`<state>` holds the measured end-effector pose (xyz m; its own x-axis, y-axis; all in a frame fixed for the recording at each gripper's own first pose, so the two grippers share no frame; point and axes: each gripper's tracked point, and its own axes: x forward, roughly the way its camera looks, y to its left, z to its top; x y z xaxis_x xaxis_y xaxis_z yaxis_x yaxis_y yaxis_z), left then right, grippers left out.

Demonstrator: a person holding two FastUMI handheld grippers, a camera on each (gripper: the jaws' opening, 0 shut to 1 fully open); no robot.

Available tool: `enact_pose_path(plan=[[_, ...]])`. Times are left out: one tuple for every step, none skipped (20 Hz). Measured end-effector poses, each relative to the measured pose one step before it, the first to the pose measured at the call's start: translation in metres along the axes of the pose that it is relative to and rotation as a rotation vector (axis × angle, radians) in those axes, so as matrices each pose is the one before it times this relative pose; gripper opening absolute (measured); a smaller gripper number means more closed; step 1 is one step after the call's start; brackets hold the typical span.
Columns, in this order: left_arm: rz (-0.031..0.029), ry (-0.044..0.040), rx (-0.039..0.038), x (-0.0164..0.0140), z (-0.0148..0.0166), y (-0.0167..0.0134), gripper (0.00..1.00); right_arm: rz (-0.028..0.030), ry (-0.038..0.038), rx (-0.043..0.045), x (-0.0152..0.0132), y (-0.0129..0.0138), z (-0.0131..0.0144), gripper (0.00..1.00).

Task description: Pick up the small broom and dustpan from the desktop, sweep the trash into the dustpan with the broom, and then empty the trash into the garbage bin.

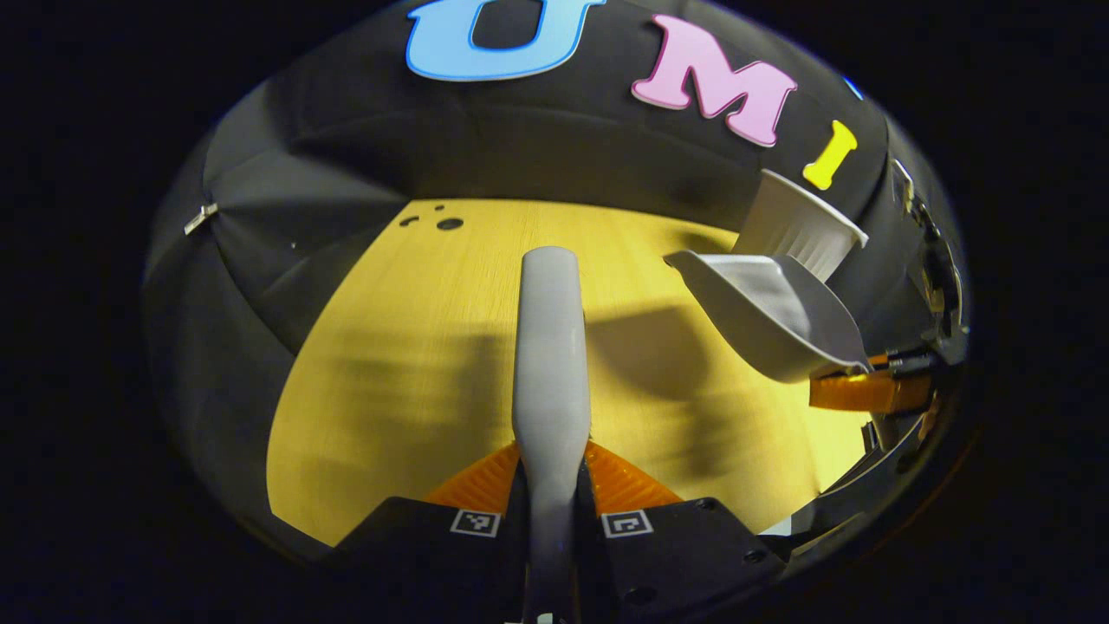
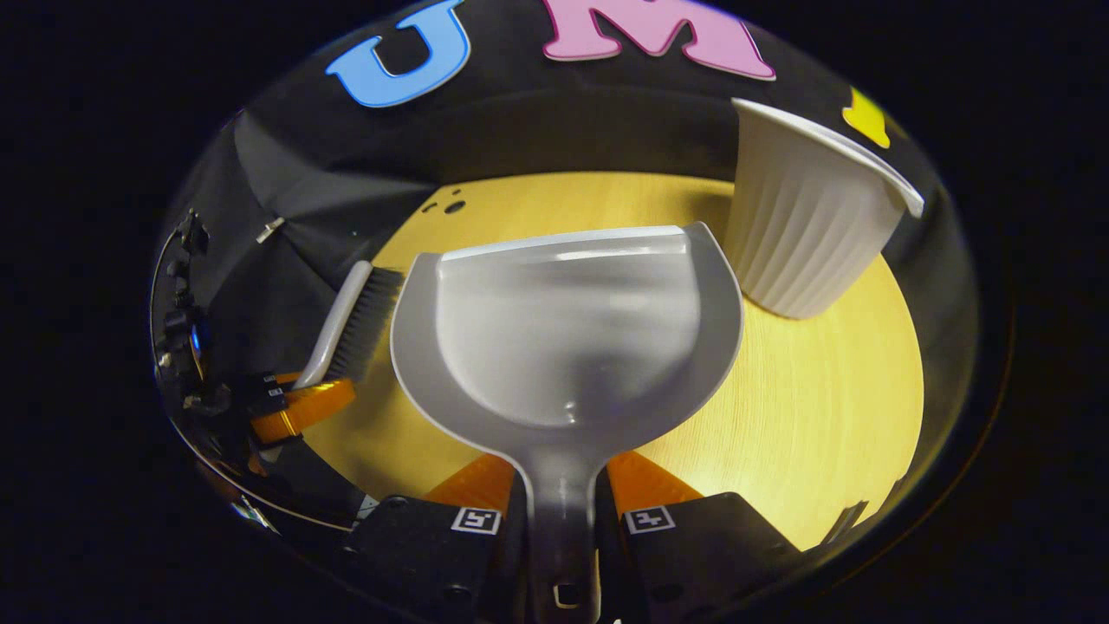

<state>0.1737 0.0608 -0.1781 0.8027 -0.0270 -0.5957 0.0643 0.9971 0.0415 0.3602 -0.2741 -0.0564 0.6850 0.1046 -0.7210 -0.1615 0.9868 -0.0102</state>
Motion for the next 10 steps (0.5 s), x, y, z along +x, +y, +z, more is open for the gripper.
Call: enact_pose_path(plan=[[0.00339, 0.02111, 0.00218, 0.00726, -0.00440, 0.00074, 0.31, -0.00880, 0.02560, 0.01042, 0.00287, -0.00545, -0.00863, 0.37], [0.00632, 0.02155, 0.00778, 0.00655, -0.00511, 0.00114, 0.31, -0.00620, 0.02275, 0.00922, 0.00156, -0.00188, -0.00648, 0.37], [0.00832, 0.01574, 0.01010, 0.00617, -0.00305, 0.00209, 0.31, -0.00698, 0.01748, 0.00818, 0.00048, -0.00041, -0.00619, 0.37], [0.00196, 0.01923, 0.00921, 0.00846, -0.00211, 0.00091, 0.28, -0.00470, 0.01758, 0.00787, 0.00226, 0.00083, -0.00621, 0.37], [0.00907, 0.01412, 0.00590, 0.00490, -0.00137, 0.00080, 0.28, -0.00415, 0.01352, 0.00359, 0.00054, -0.00193, -0.00340, 0.37], [0.00425, 0.01081, 0.00620, 0.00411, 0.00133, -0.00007, 0.28, -0.00381, 0.00577, 0.00208, 0.00140, -0.00118, -0.00347, 0.37], [0.00282, 0.01108, 0.00598, 0.00370, 0.00005, -0.00189, 0.28, -0.00301, 0.00527, 0.00295, 0.00228, -0.00013, -0.00327, 0.37], [0.00324, 0.00985, 0.00718, 0.00494, -0.00294, -0.00270, 0.29, 0.00010, 0.00718, 0.00606, 0.00124, 0.00049, -0.00211, 0.37], [0.00206, 0.01051, 0.01181, 0.00184, -0.00295, -0.00287, 0.28, 0.00130, 0.00584, 0.00772, 0.00116, -0.00014, -0.00131, 0.37], [0.01037, 0.00570, 0.01603, 0.00185, -0.00407, 0.00157, 0.28, -0.00133, 0.00412, 0.00700, 0.00013, 0.00007, -0.00078, 0.37]])
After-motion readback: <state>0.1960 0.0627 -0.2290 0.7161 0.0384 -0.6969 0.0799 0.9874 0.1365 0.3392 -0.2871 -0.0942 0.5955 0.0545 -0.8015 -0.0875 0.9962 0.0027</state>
